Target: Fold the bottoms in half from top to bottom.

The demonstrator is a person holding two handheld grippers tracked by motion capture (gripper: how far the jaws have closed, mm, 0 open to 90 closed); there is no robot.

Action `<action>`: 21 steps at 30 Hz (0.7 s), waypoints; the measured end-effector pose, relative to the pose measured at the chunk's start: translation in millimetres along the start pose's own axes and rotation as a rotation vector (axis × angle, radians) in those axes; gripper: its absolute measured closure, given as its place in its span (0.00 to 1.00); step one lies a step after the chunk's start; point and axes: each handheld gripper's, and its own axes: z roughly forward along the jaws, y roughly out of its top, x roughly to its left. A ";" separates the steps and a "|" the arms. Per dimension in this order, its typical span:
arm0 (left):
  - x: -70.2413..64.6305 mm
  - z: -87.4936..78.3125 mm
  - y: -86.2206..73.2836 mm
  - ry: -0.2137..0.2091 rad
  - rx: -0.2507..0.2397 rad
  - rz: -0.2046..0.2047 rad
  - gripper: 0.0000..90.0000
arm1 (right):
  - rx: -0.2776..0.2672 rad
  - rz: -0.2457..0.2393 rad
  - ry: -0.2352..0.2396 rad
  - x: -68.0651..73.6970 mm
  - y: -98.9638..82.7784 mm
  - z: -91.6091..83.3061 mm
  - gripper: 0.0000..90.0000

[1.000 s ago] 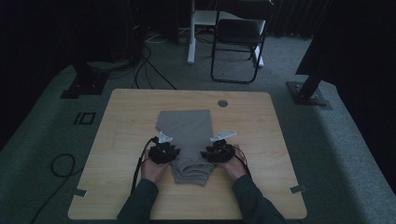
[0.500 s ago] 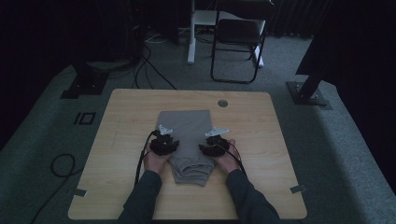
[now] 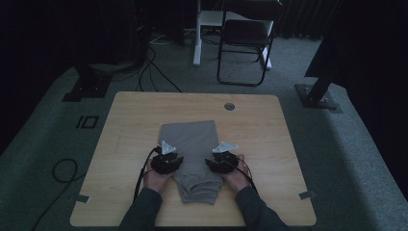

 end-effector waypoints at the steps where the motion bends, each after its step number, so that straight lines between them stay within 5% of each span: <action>1: -0.9 -2.3 -2.7 -0.006 -0.003 -0.001 0.73 | 0.000 -0.003 0.003 3.0 -2.3 -2.3 0.60; 8: -11.1 -13.1 -13.6 -0.011 -0.001 -0.002 0.73 | -0.025 -0.006 0.012 19.7 -18.0 -15.4 0.60; 21: -36.7 -28.0 -29.9 -0.035 0.007 0.042 0.71 | 0.027 -0.022 0.042 32.8 -33.9 -39.4 0.60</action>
